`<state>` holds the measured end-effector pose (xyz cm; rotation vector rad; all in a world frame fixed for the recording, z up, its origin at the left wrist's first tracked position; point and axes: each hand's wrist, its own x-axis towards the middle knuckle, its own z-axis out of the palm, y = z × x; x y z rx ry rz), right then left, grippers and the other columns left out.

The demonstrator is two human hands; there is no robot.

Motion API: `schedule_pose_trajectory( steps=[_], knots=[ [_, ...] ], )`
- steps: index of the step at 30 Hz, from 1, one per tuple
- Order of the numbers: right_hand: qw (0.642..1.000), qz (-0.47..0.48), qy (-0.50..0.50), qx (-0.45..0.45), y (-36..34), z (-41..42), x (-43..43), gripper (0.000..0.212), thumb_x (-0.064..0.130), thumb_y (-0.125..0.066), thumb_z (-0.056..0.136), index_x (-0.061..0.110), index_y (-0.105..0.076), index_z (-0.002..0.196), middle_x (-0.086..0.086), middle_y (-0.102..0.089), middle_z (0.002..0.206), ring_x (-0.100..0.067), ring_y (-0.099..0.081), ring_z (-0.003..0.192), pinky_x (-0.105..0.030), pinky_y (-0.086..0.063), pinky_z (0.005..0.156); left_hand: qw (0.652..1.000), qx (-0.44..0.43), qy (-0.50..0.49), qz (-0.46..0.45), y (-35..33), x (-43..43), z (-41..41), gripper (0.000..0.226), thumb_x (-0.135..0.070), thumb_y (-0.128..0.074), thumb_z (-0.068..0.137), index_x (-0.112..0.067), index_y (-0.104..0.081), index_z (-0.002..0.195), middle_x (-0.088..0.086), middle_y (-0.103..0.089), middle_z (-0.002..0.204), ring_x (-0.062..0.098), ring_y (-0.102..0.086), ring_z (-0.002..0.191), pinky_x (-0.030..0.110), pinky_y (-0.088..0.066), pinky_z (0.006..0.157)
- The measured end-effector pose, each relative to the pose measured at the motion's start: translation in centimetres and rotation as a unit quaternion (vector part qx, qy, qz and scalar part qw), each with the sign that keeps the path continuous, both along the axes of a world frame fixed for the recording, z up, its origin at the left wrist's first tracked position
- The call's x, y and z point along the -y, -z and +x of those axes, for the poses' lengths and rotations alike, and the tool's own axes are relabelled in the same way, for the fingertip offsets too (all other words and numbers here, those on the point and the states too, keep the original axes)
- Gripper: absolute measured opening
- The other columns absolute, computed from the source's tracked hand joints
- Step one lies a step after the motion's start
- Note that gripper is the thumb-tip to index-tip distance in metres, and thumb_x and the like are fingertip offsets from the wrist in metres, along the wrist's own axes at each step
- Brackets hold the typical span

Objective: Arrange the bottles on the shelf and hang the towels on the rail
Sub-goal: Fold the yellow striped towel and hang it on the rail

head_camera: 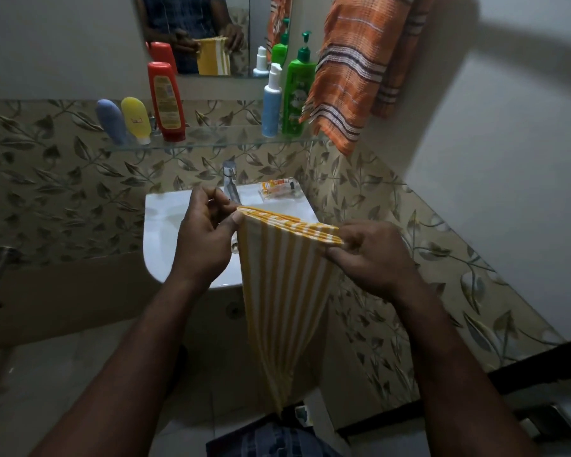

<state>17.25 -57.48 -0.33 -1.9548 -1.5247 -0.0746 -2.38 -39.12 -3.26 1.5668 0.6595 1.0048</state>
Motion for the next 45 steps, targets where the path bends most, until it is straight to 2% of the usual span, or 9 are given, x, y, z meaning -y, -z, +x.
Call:
schedule_pose_trajectory(
  steps=[6,9,21,24,27,30,33,38,45],
  knots=[
    [0.993,0.091,0.028,-0.07,-1.2,-1.0,-0.1,0.024,0.027,-0.074,0.083,0.006,-0.071,0.07,-0.005,-0.064,0.065,-0.021,-0.056,0.056,-0.04,-0.045,0.053,0.994,0.08,0.073,-0.024,-0.7,-0.8,-0.4,0.022,-0.003,-0.062,0.103,-0.021,-0.058,0.114,-0.004,-0.069,0.098,0.015,-0.068,0.1,0.043,-0.058,0.097],
    [0.99,0.104,0.047,-0.081,-2.0,-1.4,-0.3,0.022,0.025,-0.076,0.083,0.008,-0.072,0.071,-0.007,-0.065,0.065,-0.025,-0.057,0.056,-0.043,-0.046,0.051,0.982,0.066,0.156,-0.089,-0.6,-1.5,-0.6,0.037,-0.034,-0.07,0.098,-0.026,-0.061,0.134,0.003,-0.073,0.113,0.018,-0.07,0.112,0.041,-0.055,0.099],
    [0.965,0.158,0.098,-0.187,-4.5,-1.8,1.3,0.021,0.013,-0.086,0.085,0.019,-0.066,0.089,-0.011,-0.072,0.085,-0.036,-0.071,0.077,-0.055,-0.062,0.065,0.961,0.082,0.212,-0.159,-1.4,-0.2,1.4,0.025,-0.033,-0.067,0.088,-0.024,-0.078,0.108,0.002,-0.082,0.107,0.021,-0.078,0.1,0.031,-0.063,0.076],
    [0.894,0.274,0.079,-0.345,-5.0,-1.2,1.6,0.03,0.011,-0.079,0.09,0.019,-0.059,0.11,-0.017,-0.073,0.096,-0.032,-0.072,0.086,-0.041,-0.064,0.072,0.95,0.113,0.227,-0.183,-3.2,-0.1,2.7,0.024,-0.038,-0.067,0.088,-0.027,-0.081,0.105,0.007,-0.08,0.115,0.027,-0.077,0.104,0.04,-0.066,0.079],
    [0.874,0.202,0.059,-0.439,-2.6,-1.6,1.2,0.012,0.011,-0.062,0.104,0.014,-0.061,0.115,0.012,-0.079,0.097,-0.004,-0.074,0.093,-0.02,-0.059,0.079,0.942,0.12,0.245,-0.195,-4.7,0.4,4.4,0.029,-0.037,-0.067,0.089,-0.021,-0.078,0.11,0.012,-0.079,0.116,0.03,-0.077,0.102,0.046,-0.066,0.082],
    [0.828,0.188,0.072,-0.523,0.4,-2.0,0.9,0.07,0.051,-0.089,0.077,0.006,-0.069,0.126,-0.011,-0.077,0.123,-0.032,-0.074,0.114,-0.054,-0.061,0.094,0.949,0.1,0.248,-0.165,-4.6,0.2,6.2,0.032,-0.04,-0.068,0.09,-0.015,-0.079,0.108,0.019,-0.077,0.112,0.03,-0.076,0.095,0.054,-0.064,0.087],
    [0.824,0.261,0.15,-0.479,0.0,-0.7,0.2,0.053,0.04,-0.083,0.083,0.004,-0.075,0.121,-0.011,-0.079,0.117,-0.031,-0.076,0.109,-0.059,-0.061,0.094,0.939,0.056,0.313,-0.131,-3.7,-1.1,6.8,0.063,-0.056,-0.079,0.083,-0.019,-0.068,0.132,0.01,-0.077,0.117,0.022,-0.076,0.102,0.041,-0.064,0.082],
    [0.814,0.27,0.224,-0.462,-2.2,3.3,-0.6,0.02,0.027,-0.08,0.091,0.007,-0.082,0.095,-0.011,-0.082,0.095,-0.031,-0.08,0.091,-0.06,-0.062,0.091,0.929,-0.024,0.354,-0.103,-2.7,-1.5,9.1,0.033,-0.013,-0.074,0.089,-0.006,-0.075,0.122,0.013,-0.08,0.116,0.03,-0.077,0.107,0.048,-0.063,0.095],
    [0.781,0.28,0.069,-0.554,-2.3,7.6,0.1,0.068,0.043,-0.095,0.071,0.007,-0.071,0.123,-0.021,-0.075,0.122,-0.041,-0.073,0.112,-0.052,-0.062,0.091,0.943,0.024,0.303,-0.133,-5.4,-0.7,13.9,0.038,-0.003,-0.056,0.101,-0.029,-0.083,0.107,0.005,-0.081,0.111,0.022,-0.079,0.096,0.032,-0.064,0.071]
  ],
)
